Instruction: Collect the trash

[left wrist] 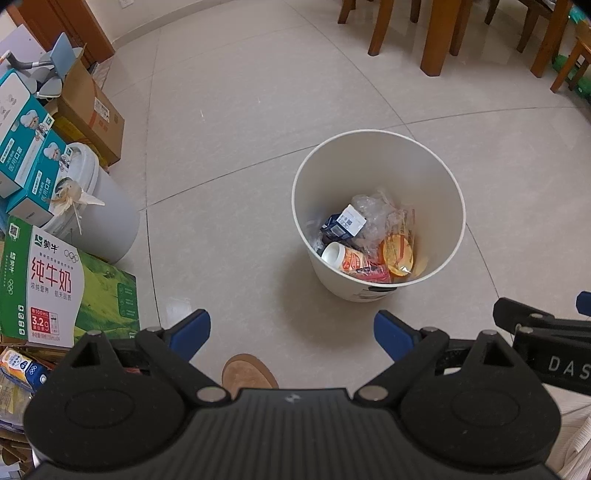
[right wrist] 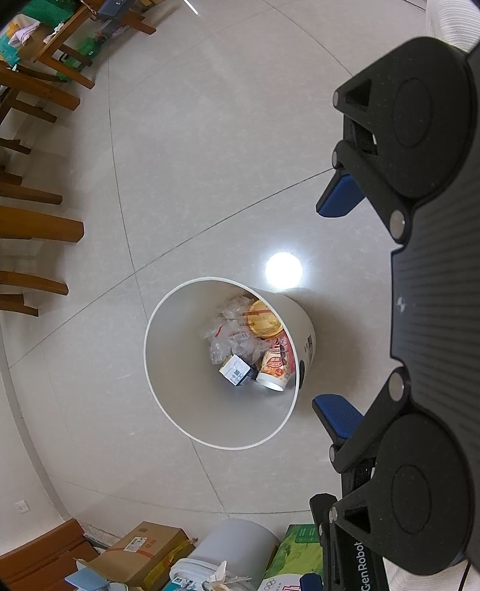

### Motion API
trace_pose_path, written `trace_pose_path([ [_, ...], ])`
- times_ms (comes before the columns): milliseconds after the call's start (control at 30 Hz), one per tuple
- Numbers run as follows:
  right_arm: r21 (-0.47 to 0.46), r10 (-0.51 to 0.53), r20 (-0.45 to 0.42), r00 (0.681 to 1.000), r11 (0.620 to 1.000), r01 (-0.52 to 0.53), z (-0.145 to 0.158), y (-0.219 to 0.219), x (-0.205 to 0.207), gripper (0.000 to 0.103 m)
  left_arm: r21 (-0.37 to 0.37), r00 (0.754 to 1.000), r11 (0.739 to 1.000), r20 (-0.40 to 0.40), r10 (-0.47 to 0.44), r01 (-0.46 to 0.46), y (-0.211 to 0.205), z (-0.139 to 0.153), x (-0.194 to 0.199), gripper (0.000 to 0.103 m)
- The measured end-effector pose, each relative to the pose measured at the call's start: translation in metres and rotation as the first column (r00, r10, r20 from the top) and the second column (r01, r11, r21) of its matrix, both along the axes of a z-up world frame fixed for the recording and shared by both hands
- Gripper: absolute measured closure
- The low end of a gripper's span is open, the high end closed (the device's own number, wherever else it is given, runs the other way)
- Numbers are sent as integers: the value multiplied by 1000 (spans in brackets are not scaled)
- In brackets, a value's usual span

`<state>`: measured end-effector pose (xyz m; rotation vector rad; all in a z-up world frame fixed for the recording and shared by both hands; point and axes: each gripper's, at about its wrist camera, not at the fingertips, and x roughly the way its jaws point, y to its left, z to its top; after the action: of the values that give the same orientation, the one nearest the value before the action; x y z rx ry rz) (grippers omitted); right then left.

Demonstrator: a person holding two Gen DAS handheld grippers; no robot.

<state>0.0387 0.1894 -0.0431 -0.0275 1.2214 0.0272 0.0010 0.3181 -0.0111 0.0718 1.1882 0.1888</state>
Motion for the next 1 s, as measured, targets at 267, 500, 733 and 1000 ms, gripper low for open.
trace_pose_path([
  [267, 0, -3, -2, 1000, 1000, 3, -1, -1, -1, 0, 4, 1000, 1000, -5, 3, -3, 0, 0, 0, 8],
  [500, 1, -2, -6, 1000, 1000, 2, -1, -1, -1, 0, 4, 1000, 1000, -11, 6, -6, 1, -2, 0, 8],
  [733, 2, -4, -8, 1000, 1000, 4, -1, -1, -1, 0, 2, 1000, 1000, -10, 6, -6, 1, -2, -1, 8],
  [1000, 0, -3, -9, 1000, 1000, 3, -2, 0, -1, 0, 1, 1000, 1000, -15, 7, -7, 1, -3, -2, 8],
])
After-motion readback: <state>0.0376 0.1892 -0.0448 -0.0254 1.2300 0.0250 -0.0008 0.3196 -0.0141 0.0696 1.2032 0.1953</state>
